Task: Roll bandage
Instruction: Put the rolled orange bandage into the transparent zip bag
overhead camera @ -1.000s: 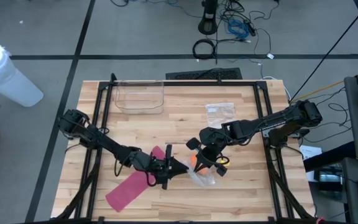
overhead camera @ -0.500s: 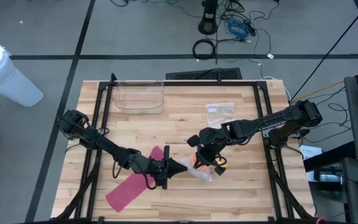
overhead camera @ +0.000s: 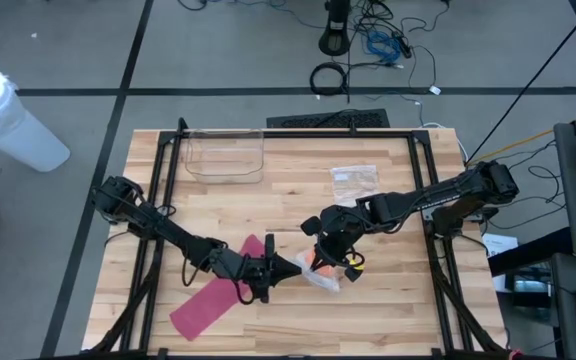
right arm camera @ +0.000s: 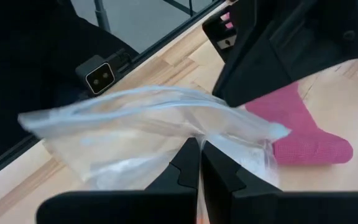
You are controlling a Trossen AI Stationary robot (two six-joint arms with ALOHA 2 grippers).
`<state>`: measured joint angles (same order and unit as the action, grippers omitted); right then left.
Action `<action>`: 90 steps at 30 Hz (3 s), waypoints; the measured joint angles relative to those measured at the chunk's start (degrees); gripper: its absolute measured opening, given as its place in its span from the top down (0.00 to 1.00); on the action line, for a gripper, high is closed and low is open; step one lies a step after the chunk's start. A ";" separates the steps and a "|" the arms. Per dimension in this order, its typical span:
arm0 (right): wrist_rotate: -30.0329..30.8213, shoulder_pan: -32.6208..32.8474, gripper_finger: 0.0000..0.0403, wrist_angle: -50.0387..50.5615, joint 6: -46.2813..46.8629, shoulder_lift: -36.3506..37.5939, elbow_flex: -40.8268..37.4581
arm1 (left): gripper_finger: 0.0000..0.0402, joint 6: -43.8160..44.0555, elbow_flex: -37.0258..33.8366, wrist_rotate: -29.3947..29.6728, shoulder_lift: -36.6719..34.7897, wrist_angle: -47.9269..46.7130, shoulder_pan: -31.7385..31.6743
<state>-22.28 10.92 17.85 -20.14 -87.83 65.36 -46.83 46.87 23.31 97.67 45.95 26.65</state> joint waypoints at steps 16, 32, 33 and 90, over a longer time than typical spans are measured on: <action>0.00 0.00 1.00 -2.37 -0.37 0.00 0.00 | 0.81 3.06 0.00 -0.42 0.00 -0.07 0.20; 3.27 -0.31 1.00 -2.65 -1.60 0.00 0.00 | 0.98 4.47 0.08 0.64 0.02 -3.07 0.37; 3.28 -0.31 1.00 -2.68 -1.60 0.00 0.00 | 0.98 4.44 0.25 1.34 0.02 -3.10 0.37; 33.84 0.63 0.61 2.07 27.61 0.67 0.02 | 1.00 15.04 6.82 21.13 1.23 -29.97 -3.15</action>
<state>11.56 11.55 19.92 7.46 -87.16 65.39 -31.79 53.69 44.44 98.90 15.98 23.51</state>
